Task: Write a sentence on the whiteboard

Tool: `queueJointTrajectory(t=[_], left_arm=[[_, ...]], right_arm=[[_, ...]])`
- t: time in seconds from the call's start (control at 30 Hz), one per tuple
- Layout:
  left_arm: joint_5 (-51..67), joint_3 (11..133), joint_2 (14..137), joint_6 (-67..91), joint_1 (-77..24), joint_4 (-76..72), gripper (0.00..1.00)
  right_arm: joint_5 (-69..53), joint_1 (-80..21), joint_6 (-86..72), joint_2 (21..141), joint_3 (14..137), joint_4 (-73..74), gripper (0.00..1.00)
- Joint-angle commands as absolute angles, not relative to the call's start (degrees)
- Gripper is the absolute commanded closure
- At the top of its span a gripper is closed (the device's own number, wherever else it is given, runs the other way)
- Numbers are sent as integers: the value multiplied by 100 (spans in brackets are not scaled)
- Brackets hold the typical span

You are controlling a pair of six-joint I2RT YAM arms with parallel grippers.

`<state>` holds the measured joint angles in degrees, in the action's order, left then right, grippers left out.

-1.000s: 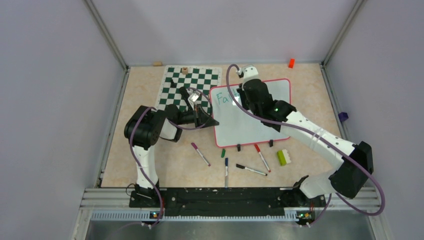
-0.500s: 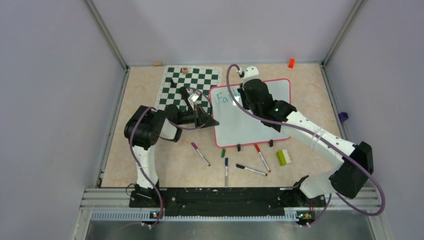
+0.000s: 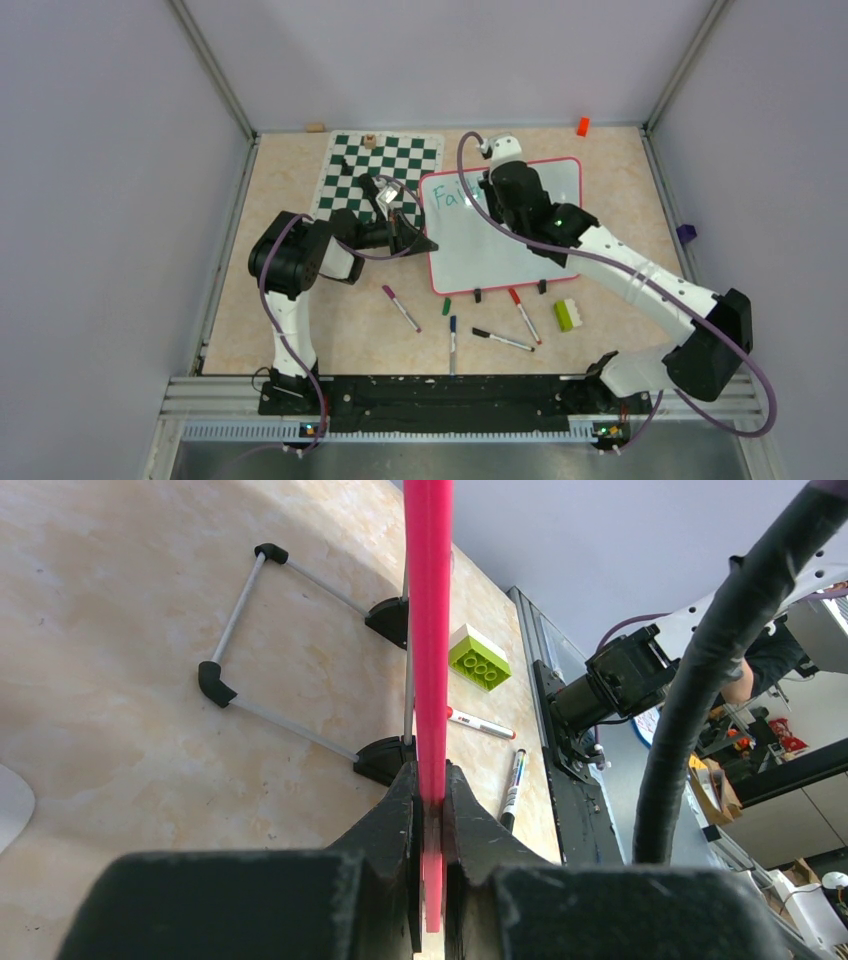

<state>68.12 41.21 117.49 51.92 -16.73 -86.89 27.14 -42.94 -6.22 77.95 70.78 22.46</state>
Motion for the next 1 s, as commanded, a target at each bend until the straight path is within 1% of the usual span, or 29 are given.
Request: queueJointTrajectory(t=[0.0,0.17,0.5,0.97], left_arm=[[7100,4087,11540,5030,-1767,-9277,100],[7101,4088,11550,5020,-1764,-9281,100],[7099,4087,11590,4975,-1767,-9281,100],[7097,4091,11576,4984,-1762,-9281,100]], right_arm=[[2631,-4228,-730,7440,6953,2319,100],[2647,-4228,-745,7319,6860,2326,100],[2551,-4228,-719,6898,7123,2204,100],[2598,-4222,-691,7320,7262,2011,100]])
